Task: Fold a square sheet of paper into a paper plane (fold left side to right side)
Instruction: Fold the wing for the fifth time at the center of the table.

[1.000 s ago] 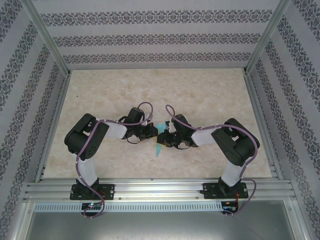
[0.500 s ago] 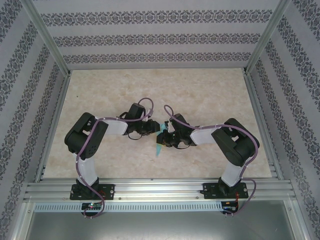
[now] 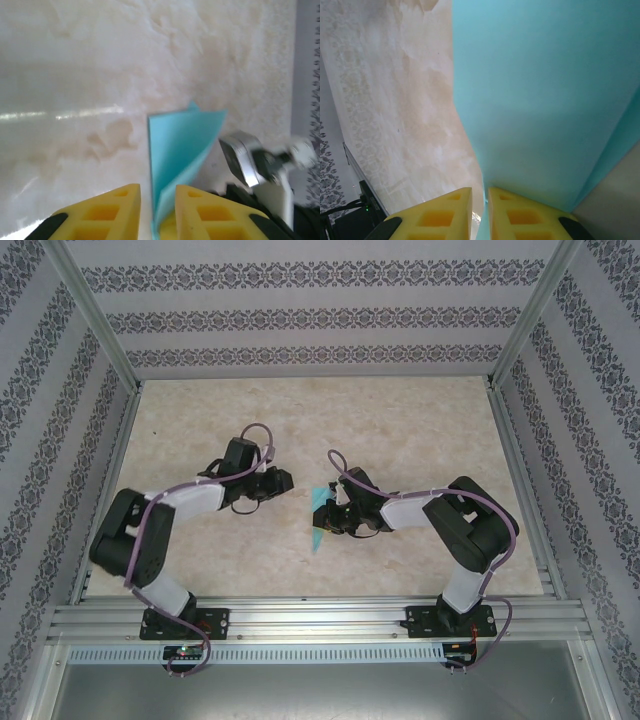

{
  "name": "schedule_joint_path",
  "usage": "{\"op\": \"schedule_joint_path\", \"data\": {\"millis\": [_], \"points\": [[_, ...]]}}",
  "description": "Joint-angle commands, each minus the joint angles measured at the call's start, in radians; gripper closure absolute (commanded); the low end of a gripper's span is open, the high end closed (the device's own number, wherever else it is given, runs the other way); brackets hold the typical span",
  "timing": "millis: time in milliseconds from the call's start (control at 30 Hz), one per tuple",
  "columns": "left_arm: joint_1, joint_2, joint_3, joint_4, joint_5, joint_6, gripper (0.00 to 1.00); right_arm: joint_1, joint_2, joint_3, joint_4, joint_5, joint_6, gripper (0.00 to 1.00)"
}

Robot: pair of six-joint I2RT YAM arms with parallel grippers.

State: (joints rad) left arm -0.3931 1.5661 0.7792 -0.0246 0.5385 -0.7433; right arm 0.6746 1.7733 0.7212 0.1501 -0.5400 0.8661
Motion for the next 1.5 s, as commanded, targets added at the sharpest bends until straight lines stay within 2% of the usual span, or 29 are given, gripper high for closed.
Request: {"op": "schedule_joint_path", "data": {"millis": [0, 133, 267, 367, 467, 600, 800, 1267, 1467], "points": [[-0.037, -0.125, -0.117, 0.009, 0.034, -0.065, 0.77, 0.015, 0.064, -0.019, -0.101, 0.074, -0.015, 0.82], [-0.105, -0.282, -0.267, 0.09, 0.004, -0.226, 0.77, 0.015, 0.067, -0.021, -0.097, 0.079, -0.005, 0.82], [-0.189, -0.425, -0.384, 0.168, -0.083, -0.392, 0.77, 0.016, 0.073, -0.023, -0.083, 0.078, 0.006, 0.82], [-0.261, -0.458, -0.415, 0.205, -0.13, -0.465, 0.77, 0.014, 0.081, -0.02, -0.08, 0.079, 0.011, 0.82], [-0.322, -0.416, -0.414, 0.251, -0.165, -0.496, 0.79, 0.016, 0.087, -0.01, -0.08, 0.08, 0.016, 0.82], [-0.397, -0.319, -0.423, 0.399, -0.226, -0.567, 0.83, 0.014, 0.09, -0.006, -0.081, 0.092, 0.02, 0.83], [-0.457, -0.18, -0.378, 0.498, -0.257, -0.594, 0.85, 0.013, 0.104, -0.008, -0.083, 0.09, 0.019, 0.82], [-0.467, -0.01, -0.335, 0.569, -0.265, -0.603, 0.88, 0.014, 0.11, -0.006, -0.09, 0.083, 0.014, 0.82], [-0.467, 0.007, -0.336, 0.529, -0.276, -0.595, 0.89, 0.014, 0.109, -0.006, -0.096, 0.086, 0.01, 0.82]]}}
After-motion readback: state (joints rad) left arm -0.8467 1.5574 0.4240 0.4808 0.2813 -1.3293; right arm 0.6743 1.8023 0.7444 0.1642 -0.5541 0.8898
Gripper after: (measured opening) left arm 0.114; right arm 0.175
